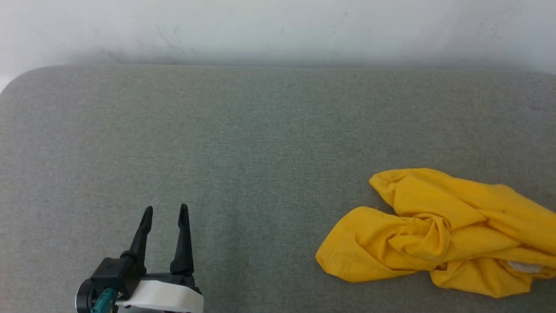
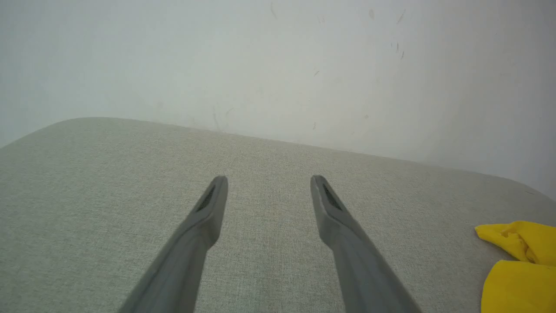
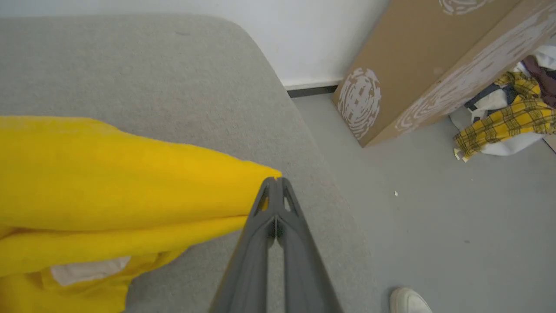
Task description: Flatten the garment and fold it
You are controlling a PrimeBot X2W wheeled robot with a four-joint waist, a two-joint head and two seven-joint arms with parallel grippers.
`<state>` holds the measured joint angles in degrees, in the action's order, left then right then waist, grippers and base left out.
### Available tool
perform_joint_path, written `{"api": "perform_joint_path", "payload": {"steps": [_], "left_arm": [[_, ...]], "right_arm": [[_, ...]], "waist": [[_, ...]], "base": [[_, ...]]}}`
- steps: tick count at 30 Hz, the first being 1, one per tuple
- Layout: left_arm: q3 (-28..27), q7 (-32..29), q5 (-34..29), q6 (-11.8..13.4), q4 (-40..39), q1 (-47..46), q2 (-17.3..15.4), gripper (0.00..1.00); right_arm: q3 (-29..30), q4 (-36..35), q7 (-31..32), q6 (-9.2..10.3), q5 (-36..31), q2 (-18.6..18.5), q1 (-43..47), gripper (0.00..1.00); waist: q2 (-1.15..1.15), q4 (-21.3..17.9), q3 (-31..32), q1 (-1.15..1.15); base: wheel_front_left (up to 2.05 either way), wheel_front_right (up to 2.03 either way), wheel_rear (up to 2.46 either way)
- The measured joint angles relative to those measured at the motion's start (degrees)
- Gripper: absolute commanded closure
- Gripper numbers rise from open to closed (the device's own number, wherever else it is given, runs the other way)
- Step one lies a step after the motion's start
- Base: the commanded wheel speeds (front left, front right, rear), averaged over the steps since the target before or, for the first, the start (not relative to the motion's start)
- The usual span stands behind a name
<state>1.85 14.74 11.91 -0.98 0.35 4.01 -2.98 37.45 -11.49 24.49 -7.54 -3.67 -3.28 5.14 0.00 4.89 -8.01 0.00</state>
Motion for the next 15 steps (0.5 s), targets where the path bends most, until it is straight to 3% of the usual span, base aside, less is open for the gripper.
{"api": "perform_joint_path", "payload": {"steps": [1, 2, 3, 4, 9, 15], "left_arm": [[-0.02, 0.0, -0.32, -0.12, 0.1, -0.03, 0.0, 0.0], [-0.08, -0.01, -0.65, -0.52, 0.2, -0.05, 0.0, 0.0], [-0.1, -0.01, -0.94, -0.6, 0.31, -0.08, 0.0, 0.0], [-0.14, -0.01, -1.13, -0.96, 0.4, -0.13, 0.01, 0.0], [-0.58, -0.01, -1.74, -1.08, 0.57, -0.83, 0.0, 0.0], [-0.33, -0.01, -1.75, -1.09, 0.55, -0.85, 0.0, 0.0]], "right_arm": [[0.69, 1.56, -0.66, 0.0, 0.4, 0.19, 1.01, 1.0], [1.05, 3.6, -1.29, 0.0, 1.07, 0.22, 1.51, 0.79], [0.99, 5.75, -2.01, 0.0, 1.9, 0.22, 1.67, 0.29], [0.66, 7.56, -2.86, 0.0, 2.37, 0.25, 1.65, 0.0], [-3.16, 11.29, -6.48, 0.0, 3.74, 0.34, -0.55, 0.0], [-12.34, 4.46, -6.9, 0.0, 1.64, 0.26, -5.68, 0.0]], "waist": [[0.0, -0.25, -0.24, 0.0], [0.0, -0.51, -0.43, 0.0], [0.0, -0.75, -0.6, 0.0], [0.0, -0.96, -0.72, 0.0], [0.0, -1.38, -0.52, 0.0], [0.0, -0.55, -0.19, 0.0]], "base": [[0.0, 0.0, 0.0], [0.0, 0.0, 0.0], [0.0, 0.0, 0.0], [0.0, 0.0, 0.0], [0.0, 0.0, 0.0], [0.0, 0.0, 0.0]]}}
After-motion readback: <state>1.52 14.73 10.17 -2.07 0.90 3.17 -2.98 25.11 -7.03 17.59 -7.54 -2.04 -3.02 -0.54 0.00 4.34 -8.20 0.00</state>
